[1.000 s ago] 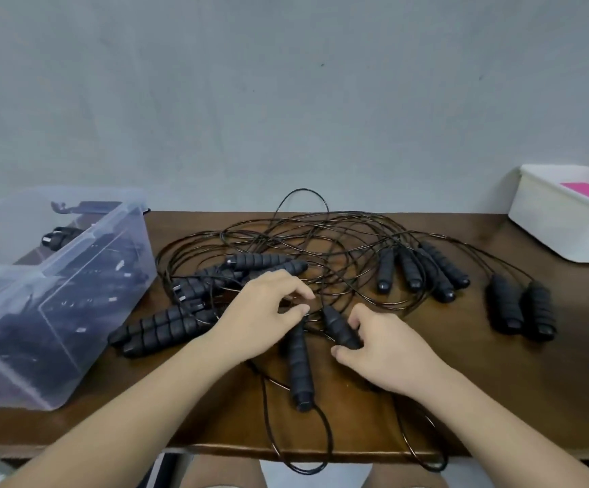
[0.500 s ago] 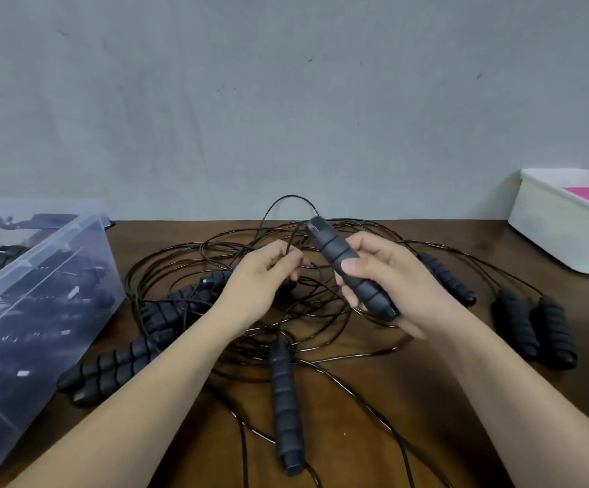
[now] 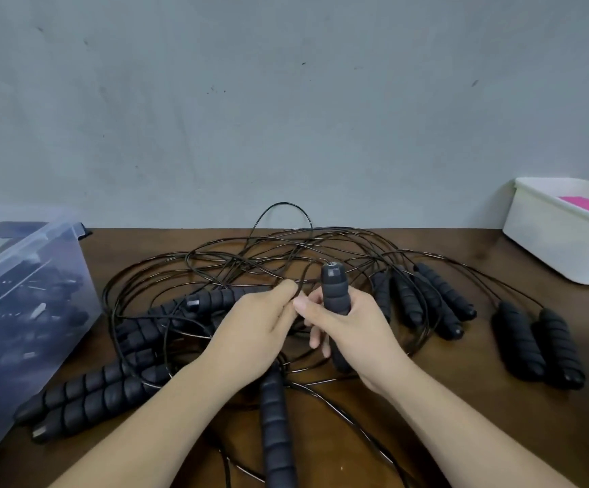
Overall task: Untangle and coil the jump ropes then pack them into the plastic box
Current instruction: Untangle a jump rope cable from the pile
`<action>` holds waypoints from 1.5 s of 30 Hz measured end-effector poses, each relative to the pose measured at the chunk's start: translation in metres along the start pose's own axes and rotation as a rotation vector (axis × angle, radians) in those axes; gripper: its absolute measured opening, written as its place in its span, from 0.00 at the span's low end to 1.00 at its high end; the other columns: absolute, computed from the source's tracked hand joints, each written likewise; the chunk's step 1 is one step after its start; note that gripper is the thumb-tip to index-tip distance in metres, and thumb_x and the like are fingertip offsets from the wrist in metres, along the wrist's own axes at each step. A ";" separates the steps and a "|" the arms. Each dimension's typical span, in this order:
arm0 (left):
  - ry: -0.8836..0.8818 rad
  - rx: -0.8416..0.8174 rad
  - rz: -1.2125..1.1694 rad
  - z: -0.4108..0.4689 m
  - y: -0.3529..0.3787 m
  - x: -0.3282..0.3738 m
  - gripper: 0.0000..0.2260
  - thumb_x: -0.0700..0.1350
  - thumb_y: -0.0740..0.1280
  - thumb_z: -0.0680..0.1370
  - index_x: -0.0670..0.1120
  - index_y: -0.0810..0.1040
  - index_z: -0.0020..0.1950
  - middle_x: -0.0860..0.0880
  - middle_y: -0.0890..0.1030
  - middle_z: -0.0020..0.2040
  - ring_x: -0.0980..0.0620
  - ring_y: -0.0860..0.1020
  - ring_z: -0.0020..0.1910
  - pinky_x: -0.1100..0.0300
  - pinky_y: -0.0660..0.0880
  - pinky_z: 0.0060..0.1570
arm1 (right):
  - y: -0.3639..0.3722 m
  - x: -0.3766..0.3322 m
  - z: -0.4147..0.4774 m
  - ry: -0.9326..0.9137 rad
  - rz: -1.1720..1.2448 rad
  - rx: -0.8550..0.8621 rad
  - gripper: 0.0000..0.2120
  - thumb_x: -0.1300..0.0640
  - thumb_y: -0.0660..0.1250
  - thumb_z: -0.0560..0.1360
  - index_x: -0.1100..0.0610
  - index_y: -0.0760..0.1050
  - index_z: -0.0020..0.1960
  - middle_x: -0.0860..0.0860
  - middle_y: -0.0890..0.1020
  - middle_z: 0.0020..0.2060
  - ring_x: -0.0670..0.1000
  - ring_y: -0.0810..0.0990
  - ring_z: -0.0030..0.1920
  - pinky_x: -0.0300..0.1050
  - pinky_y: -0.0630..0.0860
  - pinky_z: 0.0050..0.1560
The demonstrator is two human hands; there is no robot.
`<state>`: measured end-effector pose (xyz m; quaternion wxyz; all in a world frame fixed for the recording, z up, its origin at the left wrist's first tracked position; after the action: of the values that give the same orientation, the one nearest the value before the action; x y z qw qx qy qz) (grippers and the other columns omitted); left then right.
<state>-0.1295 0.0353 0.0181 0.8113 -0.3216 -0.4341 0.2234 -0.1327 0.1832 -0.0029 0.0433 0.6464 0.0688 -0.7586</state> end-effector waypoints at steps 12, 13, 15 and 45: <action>-0.015 -0.208 -0.109 -0.006 0.022 0.005 0.15 0.61 0.51 0.87 0.60 0.75 0.60 0.52 0.82 0.35 0.53 0.83 0.37 0.51 0.80 0.47 | -0.013 -0.014 0.000 -0.107 -0.043 0.064 0.04 0.56 0.77 0.78 0.56 0.84 0.51 0.57 0.84 0.35 0.52 0.80 0.31 0.48 0.82 0.37; -0.015 -0.223 -0.145 -0.007 0.024 0.005 0.14 0.61 0.52 0.87 0.60 0.76 0.59 0.52 0.83 0.35 0.52 0.83 0.38 0.51 0.80 0.47 | -0.015 -0.016 0.000 -0.104 -0.044 0.065 0.04 0.57 0.77 0.79 0.57 0.84 0.49 0.56 0.84 0.33 0.52 0.79 0.30 0.48 0.82 0.39; -0.019 -0.196 -0.156 -0.006 0.024 0.003 0.15 0.60 0.55 0.87 0.58 0.77 0.50 0.52 0.83 0.36 0.52 0.83 0.39 0.49 0.79 0.47 | -0.021 -0.019 0.000 -0.098 -0.012 0.091 0.05 0.58 0.76 0.79 0.59 0.83 0.47 0.56 0.81 0.30 0.53 0.77 0.29 0.47 0.81 0.39; 0.006 -0.087 -0.002 0.003 0.012 0.000 0.12 0.55 0.62 0.87 0.55 0.75 0.44 0.57 0.79 0.36 0.57 0.79 0.38 0.60 0.73 0.39 | -0.046 -0.028 0.001 0.004 0.294 0.268 0.05 0.66 0.69 0.81 0.62 0.77 0.46 0.58 0.82 0.33 0.54 0.79 0.30 0.44 0.76 0.30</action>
<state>-0.1325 0.0447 0.0109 0.7981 -0.3568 -0.4413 0.2027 -0.1359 0.2278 0.0272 0.0669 0.6510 -0.1278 -0.7453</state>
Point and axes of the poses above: each hand's wrist, its own z-axis towards the middle knuckle, its own y-axis out of the palm, x = y × z, the point moved 8 cm from there along z, towards the middle knuckle
